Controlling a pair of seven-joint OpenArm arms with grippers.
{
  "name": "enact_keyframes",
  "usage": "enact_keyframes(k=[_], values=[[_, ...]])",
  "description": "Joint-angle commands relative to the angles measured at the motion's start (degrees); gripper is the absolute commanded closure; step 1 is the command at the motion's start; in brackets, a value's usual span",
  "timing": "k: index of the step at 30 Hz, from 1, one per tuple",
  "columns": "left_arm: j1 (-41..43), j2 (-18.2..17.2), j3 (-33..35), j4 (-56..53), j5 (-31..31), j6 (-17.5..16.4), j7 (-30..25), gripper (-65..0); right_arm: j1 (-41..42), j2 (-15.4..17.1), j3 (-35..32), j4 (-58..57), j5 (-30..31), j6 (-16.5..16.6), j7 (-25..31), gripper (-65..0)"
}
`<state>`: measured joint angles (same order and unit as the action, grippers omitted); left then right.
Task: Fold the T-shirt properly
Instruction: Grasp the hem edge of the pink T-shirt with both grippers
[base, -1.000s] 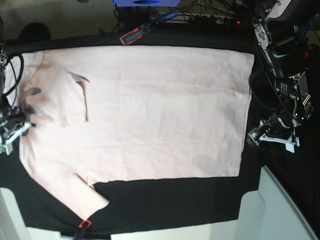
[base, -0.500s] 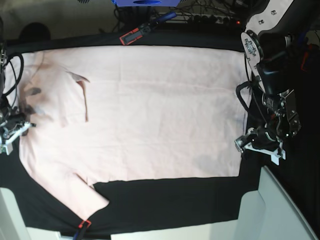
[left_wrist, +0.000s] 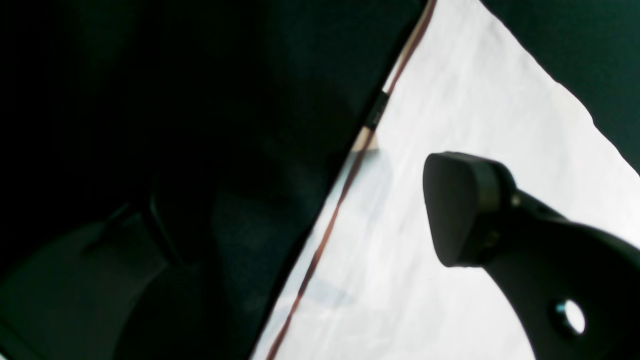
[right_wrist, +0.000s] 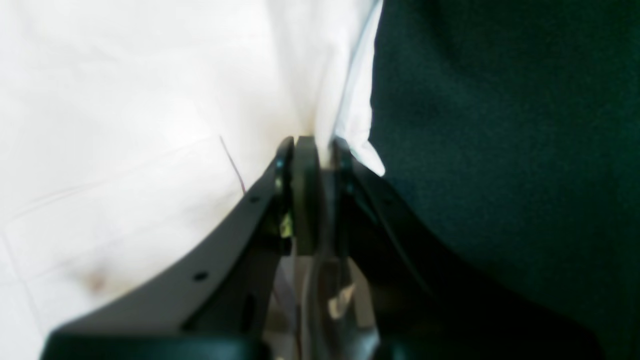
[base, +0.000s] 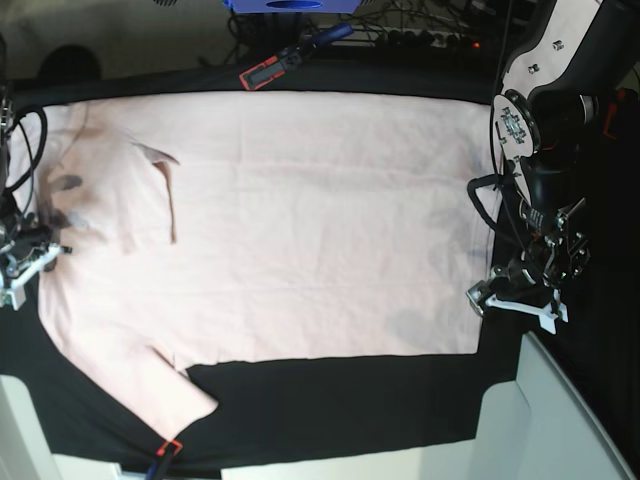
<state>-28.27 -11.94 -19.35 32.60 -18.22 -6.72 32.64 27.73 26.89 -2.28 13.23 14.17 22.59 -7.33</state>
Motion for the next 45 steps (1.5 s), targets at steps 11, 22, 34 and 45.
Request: enact_keyframes(k=[11, 22, 34, 45], values=[[-0.1, 2.6, 10.0, -0.2, -0.8, 0.1, 2.5, -60.8, 0.3, 0.8, -0.2, -0.1, -1.1, -0.3, -2.6, -0.9], [0.9, 2.6, 10.0, -0.4, -0.8, 0.1, 2.5, -17.0, 0.3, 0.8, -0.2, -0.1, -1.1, -0.3, -2.6, -0.9], [0.9, 2.6, 10.0, -0.4, -0.9, 0.1, 2.5, 0.0, 0.4, 0.8, -0.2, -0.1, -1.1, -0.3, -2.5, -0.9], [1.2, 2.7, 8.8, 7.6, -0.9, 0.1, 8.6, 0.0, 0.4, 0.8, -0.2, -0.1, -1.1, -0.3, -2.5, -0.9]])
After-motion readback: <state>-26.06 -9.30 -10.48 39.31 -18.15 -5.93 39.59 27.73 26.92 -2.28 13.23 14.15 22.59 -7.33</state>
